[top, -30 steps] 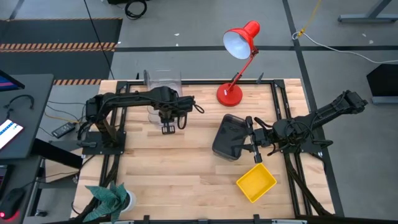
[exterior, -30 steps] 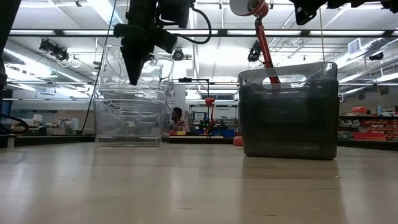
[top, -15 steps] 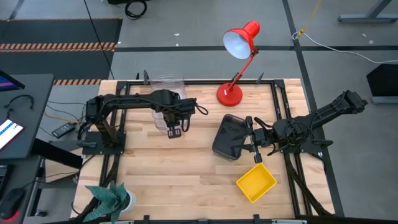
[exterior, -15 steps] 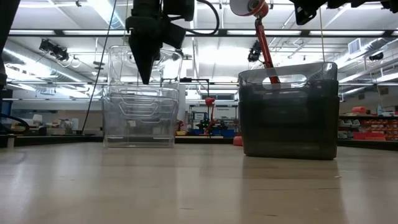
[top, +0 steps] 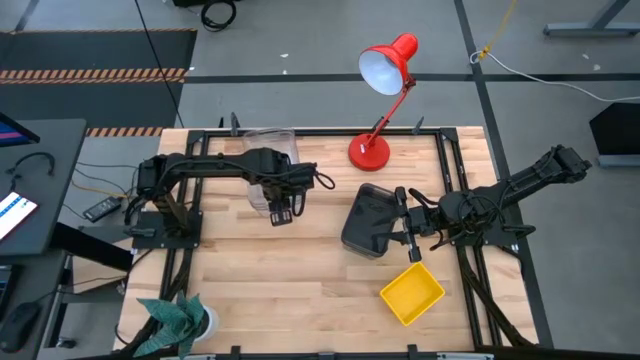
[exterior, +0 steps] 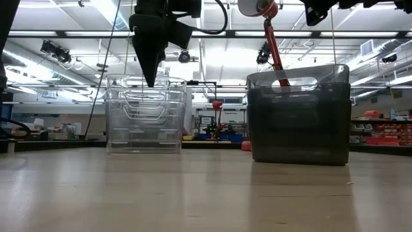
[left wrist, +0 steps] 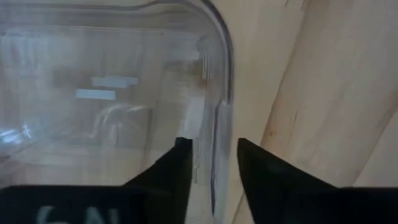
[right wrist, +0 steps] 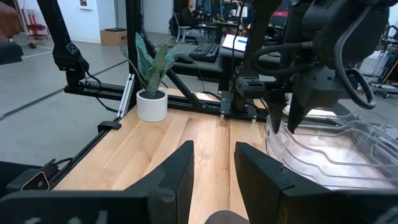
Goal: Stack baskets by color
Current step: Return to Home Position
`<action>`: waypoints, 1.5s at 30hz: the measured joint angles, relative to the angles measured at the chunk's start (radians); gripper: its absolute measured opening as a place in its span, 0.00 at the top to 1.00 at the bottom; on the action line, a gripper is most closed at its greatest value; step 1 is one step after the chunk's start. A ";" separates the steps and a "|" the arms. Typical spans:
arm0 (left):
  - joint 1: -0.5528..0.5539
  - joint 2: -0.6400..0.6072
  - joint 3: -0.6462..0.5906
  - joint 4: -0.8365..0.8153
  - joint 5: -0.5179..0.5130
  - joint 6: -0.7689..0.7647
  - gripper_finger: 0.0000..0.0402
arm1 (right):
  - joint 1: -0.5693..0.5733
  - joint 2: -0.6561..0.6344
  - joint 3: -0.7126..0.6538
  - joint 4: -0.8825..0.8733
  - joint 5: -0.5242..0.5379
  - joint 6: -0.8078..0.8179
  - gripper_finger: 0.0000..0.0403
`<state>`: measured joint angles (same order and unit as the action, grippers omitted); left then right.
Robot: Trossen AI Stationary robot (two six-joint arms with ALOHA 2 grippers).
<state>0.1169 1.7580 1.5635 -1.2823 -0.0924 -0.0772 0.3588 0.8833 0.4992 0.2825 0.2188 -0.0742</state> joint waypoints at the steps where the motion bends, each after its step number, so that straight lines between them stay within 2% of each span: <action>1: 0.000 0.000 0.000 0.000 0.000 -0.001 0.65 | 0.000 0.000 0.000 0.000 0.000 0.000 0.70; 5: 0.001 -0.003 0.000 0.000 -0.001 0.009 0.56 | 0.000 0.000 0.000 0.000 0.000 0.000 0.70; 9: 0.001 -0.048 0.000 0.018 -0.001 0.035 0.54 | 0.000 0.000 0.000 -0.001 0.000 0.004 0.70; 19: -0.024 -0.218 0.001 0.262 -0.001 0.137 0.63 | 0.000 0.000 0.000 -0.010 -0.003 0.020 0.70; 24: -0.066 -0.259 -0.010 0.311 0.000 0.142 0.69 | 0.000 0.000 0.000 -0.026 0.005 0.029 0.70; 29: -0.120 -0.317 -0.214 0.540 0.000 0.141 0.71 | 0.000 0.000 -0.013 -0.005 0.004 0.049 0.70; 36: -0.155 -0.439 -0.482 0.767 0.000 0.134 0.72 | -0.003 -0.008 -0.179 0.268 -0.003 0.071 0.70; 42: -0.109 -0.623 -0.679 0.911 -0.004 0.136 0.72 | -0.003 -0.107 -0.232 0.281 -0.002 0.071 0.70; 45: -0.084 -0.714 -0.763 0.955 -0.005 0.115 0.72 | -0.003 -0.202 -0.241 0.212 -0.003 0.058 0.70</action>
<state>0.0325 1.0445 0.8003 -0.3276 -0.0970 0.0376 0.3560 0.6815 0.2581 0.4941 0.2161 -0.0158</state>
